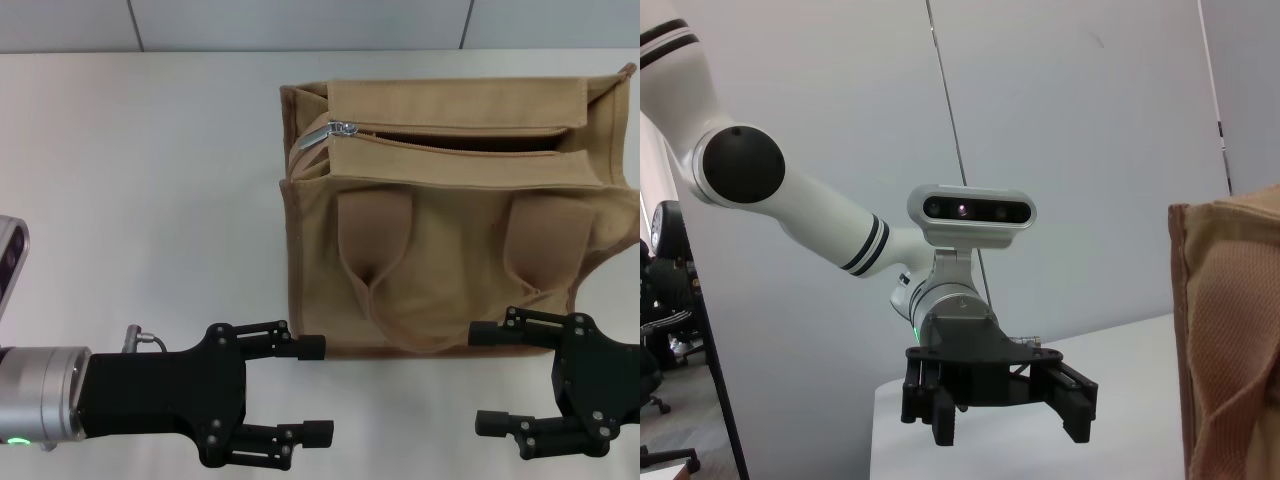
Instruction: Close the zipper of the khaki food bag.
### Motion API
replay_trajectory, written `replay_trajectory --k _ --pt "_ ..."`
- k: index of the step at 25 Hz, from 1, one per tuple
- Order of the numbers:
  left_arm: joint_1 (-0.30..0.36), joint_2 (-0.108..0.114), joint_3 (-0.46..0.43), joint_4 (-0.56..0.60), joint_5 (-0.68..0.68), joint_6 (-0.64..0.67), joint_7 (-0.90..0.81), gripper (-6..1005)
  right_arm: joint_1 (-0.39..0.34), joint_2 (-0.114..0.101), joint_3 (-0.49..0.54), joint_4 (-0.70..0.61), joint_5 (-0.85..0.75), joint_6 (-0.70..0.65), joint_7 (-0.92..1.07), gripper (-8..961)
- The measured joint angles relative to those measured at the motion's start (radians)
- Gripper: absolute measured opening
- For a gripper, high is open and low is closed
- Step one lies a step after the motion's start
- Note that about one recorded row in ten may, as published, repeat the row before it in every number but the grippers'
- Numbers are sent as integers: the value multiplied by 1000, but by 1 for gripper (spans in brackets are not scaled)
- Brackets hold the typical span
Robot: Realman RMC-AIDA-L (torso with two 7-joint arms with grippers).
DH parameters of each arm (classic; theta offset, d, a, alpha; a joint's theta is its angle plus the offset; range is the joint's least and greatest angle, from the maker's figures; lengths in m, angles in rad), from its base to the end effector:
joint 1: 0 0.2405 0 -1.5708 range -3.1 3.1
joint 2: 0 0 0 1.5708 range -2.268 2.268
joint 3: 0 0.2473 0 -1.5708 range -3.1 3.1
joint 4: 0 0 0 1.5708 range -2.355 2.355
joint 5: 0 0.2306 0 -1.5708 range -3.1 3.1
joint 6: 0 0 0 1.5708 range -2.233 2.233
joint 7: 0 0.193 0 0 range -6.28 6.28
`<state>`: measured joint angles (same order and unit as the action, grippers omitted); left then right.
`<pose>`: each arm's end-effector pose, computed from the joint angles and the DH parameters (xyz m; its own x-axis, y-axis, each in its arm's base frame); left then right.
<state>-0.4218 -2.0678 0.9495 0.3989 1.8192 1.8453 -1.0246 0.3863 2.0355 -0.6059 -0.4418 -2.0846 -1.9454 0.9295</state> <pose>-0.2355 0.2448 -0.0790 0.7297 0.2551 0.6344 0.2020 -0.9668 0.1564 0.2689 0.2412 -0.0401 0.7508 -0.1762 -0.6365 -0.2083 -0.9777 0.0249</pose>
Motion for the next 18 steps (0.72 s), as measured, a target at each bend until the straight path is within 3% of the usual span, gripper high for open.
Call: replay_trajectory --k 18 --pt "1 0 0 0 0 0 0 774 -1 2 0 0 0 0 0 816"
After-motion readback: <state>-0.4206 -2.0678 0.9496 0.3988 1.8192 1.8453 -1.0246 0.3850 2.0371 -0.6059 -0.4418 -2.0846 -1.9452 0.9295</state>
